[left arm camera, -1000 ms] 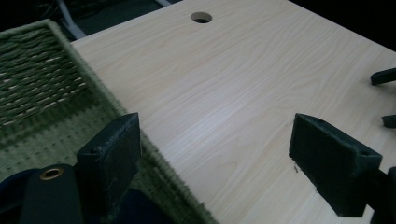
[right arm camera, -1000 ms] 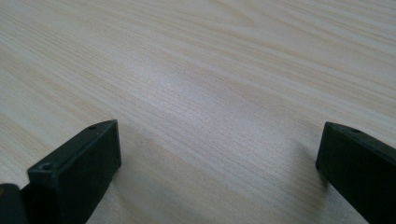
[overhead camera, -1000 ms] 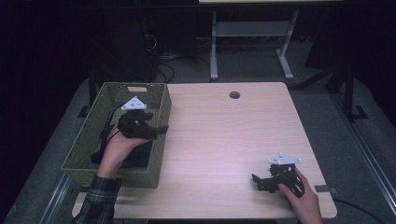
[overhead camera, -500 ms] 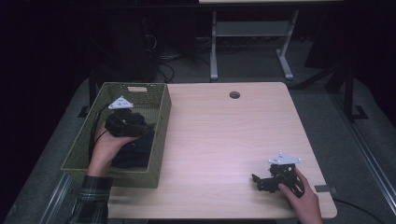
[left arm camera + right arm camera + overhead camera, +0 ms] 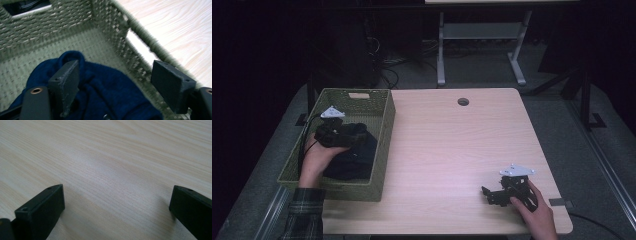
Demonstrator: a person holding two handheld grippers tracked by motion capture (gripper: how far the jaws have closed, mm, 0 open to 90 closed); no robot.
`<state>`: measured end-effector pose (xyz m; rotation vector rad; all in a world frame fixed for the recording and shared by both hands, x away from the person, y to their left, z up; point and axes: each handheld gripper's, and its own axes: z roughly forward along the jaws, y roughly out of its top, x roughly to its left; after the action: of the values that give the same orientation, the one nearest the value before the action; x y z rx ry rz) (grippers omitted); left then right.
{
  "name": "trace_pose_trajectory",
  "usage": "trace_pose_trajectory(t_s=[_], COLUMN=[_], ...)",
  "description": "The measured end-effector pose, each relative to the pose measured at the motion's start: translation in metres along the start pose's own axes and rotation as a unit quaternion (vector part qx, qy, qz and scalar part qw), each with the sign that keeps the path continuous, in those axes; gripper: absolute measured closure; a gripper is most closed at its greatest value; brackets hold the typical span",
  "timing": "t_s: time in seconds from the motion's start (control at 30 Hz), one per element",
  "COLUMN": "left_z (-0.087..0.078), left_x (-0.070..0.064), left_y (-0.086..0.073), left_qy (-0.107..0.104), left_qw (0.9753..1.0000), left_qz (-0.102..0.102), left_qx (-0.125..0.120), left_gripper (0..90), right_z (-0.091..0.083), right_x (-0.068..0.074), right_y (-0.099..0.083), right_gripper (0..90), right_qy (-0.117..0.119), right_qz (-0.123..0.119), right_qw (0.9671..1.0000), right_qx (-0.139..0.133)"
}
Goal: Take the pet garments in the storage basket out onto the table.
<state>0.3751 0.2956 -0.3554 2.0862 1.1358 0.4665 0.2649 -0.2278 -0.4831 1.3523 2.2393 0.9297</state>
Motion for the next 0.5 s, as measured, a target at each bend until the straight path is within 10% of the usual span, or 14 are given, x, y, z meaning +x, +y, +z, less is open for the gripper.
trace_pose_trajectory(t_s=[0.5], left_z=[0.024], left_x=[0.019], left_y=[-0.022], left_qy=[0.002], left_qw=[0.9969], left_qz=[-0.011], left_qx=[0.077], left_gripper=[23.0], right_z=[0.0], right_x=[0.0], right_y=[0.0], right_gripper=[0.0], right_qy=[0.0], right_qz=[0.002], right_qw=[1.0], right_qx=[-0.001])
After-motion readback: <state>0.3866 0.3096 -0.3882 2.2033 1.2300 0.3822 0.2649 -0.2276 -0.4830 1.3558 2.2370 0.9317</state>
